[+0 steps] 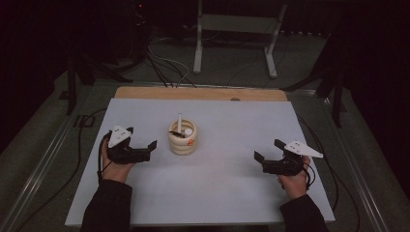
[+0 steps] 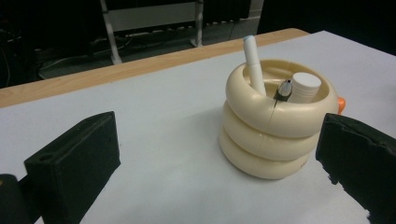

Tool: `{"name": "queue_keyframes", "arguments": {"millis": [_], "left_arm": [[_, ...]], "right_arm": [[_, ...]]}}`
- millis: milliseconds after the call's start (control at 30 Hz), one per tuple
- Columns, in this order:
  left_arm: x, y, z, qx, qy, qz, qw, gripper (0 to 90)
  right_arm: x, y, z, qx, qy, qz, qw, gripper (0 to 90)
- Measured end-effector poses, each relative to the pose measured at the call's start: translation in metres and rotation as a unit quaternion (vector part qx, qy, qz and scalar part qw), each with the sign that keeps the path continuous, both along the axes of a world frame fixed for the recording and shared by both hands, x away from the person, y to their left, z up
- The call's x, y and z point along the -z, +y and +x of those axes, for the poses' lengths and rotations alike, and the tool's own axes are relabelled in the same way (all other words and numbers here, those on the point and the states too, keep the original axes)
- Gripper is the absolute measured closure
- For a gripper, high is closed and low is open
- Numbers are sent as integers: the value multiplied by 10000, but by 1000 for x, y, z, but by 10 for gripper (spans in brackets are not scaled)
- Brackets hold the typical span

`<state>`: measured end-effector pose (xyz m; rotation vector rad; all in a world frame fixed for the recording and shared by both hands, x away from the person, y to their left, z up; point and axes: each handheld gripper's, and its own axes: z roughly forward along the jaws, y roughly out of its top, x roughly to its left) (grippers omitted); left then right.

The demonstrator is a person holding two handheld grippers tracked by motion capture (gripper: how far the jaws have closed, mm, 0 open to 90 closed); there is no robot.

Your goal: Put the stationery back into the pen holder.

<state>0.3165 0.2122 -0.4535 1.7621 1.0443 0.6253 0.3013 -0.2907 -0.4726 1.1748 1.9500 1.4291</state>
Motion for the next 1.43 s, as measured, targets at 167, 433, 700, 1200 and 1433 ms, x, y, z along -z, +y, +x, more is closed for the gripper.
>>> {"name": "queue_keyframes", "arguments": {"millis": [167, 433, 700, 1200, 1433], "left_arm": [[5, 3, -6, 20, -1, -21, 10000, 1], [15, 11, -15, -17, 53, -32, 10000, 2], [20, 22, -27, -145, -17, -131, 9998, 2], [22, 22, -40, -205, -196, -29, 9996, 2], [23, 25, -39, -257, -164, -123, 9995, 2]], "right_arm": [[0, -1, -1, 17, -25, 9, 10000, 1], [-1, -2, -2, 31, -56, 35, 10000, 1], [-2, -4, -6, 27, -96, 19, 9999, 1], [-2, -12, -12, 100, -182, 52, 9998, 1], [1, -13, -10, 136, -117, 39, 9998, 1]]}}
